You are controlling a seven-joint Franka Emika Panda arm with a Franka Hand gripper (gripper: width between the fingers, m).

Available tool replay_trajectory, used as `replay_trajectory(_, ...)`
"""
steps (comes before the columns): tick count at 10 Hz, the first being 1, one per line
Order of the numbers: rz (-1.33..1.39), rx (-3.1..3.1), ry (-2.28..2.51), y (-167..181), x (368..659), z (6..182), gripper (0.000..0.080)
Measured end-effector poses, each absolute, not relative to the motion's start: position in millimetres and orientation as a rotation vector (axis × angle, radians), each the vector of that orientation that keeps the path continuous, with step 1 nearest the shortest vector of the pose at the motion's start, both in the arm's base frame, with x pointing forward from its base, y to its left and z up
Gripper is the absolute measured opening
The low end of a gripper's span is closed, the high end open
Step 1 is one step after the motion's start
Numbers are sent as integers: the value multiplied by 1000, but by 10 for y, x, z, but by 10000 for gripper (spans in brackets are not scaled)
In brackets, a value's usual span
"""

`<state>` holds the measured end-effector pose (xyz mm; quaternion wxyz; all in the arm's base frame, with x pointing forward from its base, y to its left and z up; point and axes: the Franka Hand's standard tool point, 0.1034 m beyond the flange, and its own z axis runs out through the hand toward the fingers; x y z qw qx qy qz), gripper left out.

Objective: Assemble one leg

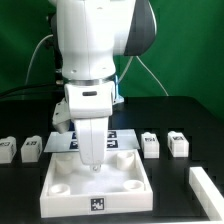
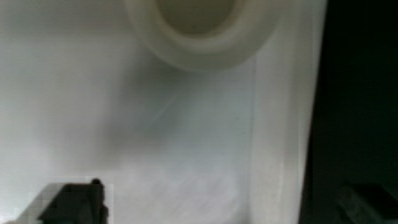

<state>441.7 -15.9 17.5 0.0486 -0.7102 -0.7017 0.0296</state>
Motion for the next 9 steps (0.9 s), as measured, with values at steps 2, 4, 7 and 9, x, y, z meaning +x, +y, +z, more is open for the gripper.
replay_trajectory(2,91,-2175,-2121,-223,4420,120,650)
replay_trajectory(4,91,-2175,-2119,-220,4417,118,650)
replay_trajectory(7,92,-2175,-2118,-223,4414,115,392)
replay_trajectory(9,92,-2175,-2119,-222,4415,115,80)
